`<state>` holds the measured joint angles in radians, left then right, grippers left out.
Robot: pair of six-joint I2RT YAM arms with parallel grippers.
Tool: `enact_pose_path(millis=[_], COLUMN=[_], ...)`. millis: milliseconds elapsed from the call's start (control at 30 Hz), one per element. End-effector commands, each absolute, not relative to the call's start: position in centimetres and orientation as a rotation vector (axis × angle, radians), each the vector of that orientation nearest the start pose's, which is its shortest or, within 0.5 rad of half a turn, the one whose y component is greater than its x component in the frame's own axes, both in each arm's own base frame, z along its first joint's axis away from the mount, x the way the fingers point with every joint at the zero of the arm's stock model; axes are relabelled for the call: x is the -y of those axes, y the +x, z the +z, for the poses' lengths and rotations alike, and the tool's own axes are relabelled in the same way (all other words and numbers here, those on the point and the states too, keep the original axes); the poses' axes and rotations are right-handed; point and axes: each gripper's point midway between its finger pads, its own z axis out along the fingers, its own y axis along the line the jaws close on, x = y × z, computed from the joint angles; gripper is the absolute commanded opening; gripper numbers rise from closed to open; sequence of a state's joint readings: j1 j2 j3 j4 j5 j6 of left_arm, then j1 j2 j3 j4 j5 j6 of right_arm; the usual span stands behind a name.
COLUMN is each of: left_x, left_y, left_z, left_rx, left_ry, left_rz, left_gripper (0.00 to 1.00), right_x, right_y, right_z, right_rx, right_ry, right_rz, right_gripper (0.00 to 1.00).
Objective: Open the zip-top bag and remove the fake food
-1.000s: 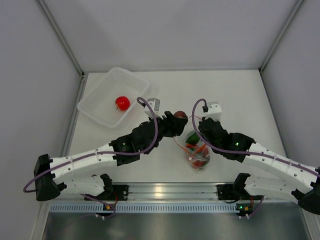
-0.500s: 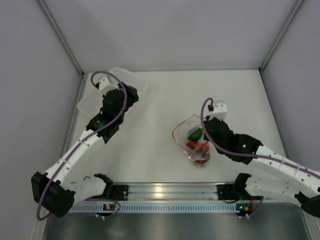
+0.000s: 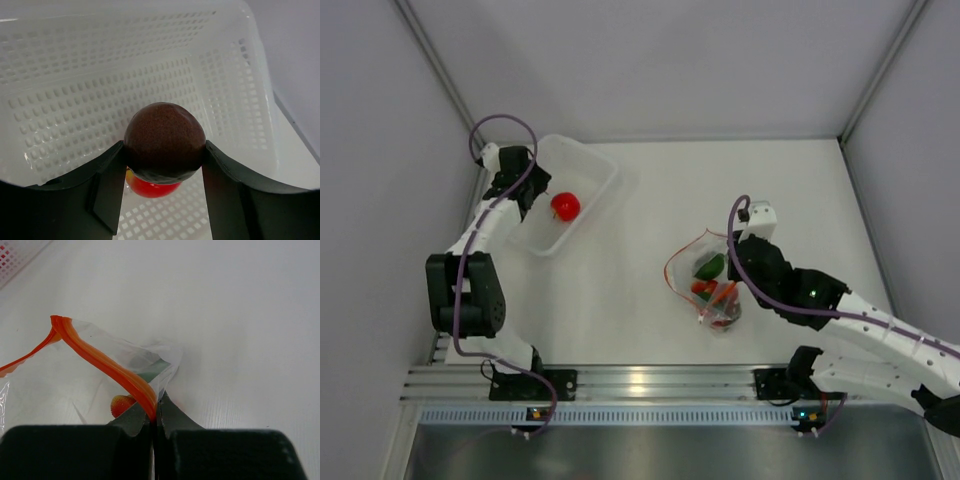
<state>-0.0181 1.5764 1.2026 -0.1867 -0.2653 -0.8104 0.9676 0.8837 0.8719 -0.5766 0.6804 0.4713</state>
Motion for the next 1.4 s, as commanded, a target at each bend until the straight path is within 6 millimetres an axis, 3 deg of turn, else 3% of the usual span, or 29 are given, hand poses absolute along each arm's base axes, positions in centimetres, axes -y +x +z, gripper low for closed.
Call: enact_pose_path(millis=[0,33,67,100,233,267,333,433,633,700,833,867,900,933,967,1000,1067,1200,1233,1300,1367], left_x=[-2.2,-2.6,-2.7,-2.7,-2.4,-2.3,-2.2,-2.0,0.4,2.7,6.0,7.9,8.7,10.7,11.6,13.6,15.2,18.9,20.4,21.4,22.8], left_y=[49.4,49.6,50.0,50.5,51.4,51.5,51.6,51.5,50.3,49.4,46.6,45.3,44.3,43.3,41.9,40.5,38.1,33.3,31.8,29.5,26.9], left_z=[18.4,17.8,16.7,16.7,15.3,14.9,14.8,15.3,18.9,20.2,22.8,24.8,24.7,25.4,27.3,27.3,29.3,31.0,31.2,32.8,34.2], left_rx=[-1.881,-1.888,-1.911,-1.913,-1.958,-1.969,-1.984,-1.994,-1.993,-2.022,-2.025,-1.999,-2.008,-2.008,-1.972,-1.984,-1.951,-1.929,-1.932,-1.888,-1.854], left_ry=[-0.973,-0.981,-0.986,-0.981,-0.958,-0.957,-0.944,-0.919,-0.846,-0.772,-0.639,-0.572,-0.541,-0.481,-0.42,-0.363,-0.274,-0.095,-0.036,0.024,0.065], left_rz=[-0.229,-0.222,-0.214,-0.221,-0.231,-0.226,-0.23,-0.242,-0.398,-0.538,-0.64,-0.668,-0.667,-0.686,-0.698,-0.731,-0.79,-0.923,-0.963,-1.006,-1.071], left_gripper=[0.24,0.29,0.44,0.5,0.64,0.82,0.98,0.98,0.98,0.98,0.98,0.98,0.98,0.98,0.98,0.97,0.93,0.85,0.77,0.73,0.52], right_x=[-17.4,-17.4,-17.4,-17.4,-17.4,-17.5,-17.6,-17.6,-18.4,-19.2,-20.4,-20.7,-20.9,-21.2,-21.6,-21.8,-22.1,-22.4,-22.4,-22.6,-22.8], right_y=[23.4,23.4,23.3,23.4,23.4,23.3,23.2,23.2,22.7,22.5,22.2,22.2,22.1,22.1,22.1,22.1,22.4,23.2,23.4,24.2,24.7], right_z=[26.2,26.1,26.1,26.3,26.1,26.0,26.1,26.2,26.6,26.7,26.9,27.1,27.4,27.6,28.0,28.1,28.7,28.6,28.5,28.6,28.0], right_rx=[-1.923,-1.925,-1.925,-1.921,-1.924,-1.928,-1.928,-1.928,-1.937,-1.952,-1.961,-1.955,-1.949,-1.942,-1.933,-1.93,-1.905,-1.869,-1.868,-1.845,-1.836], right_ry=[-0.072,-0.074,-0.078,-0.074,-0.079,-0.086,-0.091,-0.094,-0.127,-0.137,-0.138,-0.129,-0.108,-0.101,-0.08,-0.072,-0.027,0.091,0.111,0.178,0.23], right_rz=[0.287,0.287,0.286,0.289,0.284,0.288,0.294,0.299,0.356,0.39,0.467,0.492,0.523,0.544,0.576,0.594,0.63,0.671,0.666,0.666,0.66], right_gripper=[0.0,0.0,0.0,0.0,0.0,0.0,0.0,0.0,0.0,0.0,0.0,0.0,0.0,0.0,0.0,0.0,0.0,0.0,0.0,0.0,0.0])
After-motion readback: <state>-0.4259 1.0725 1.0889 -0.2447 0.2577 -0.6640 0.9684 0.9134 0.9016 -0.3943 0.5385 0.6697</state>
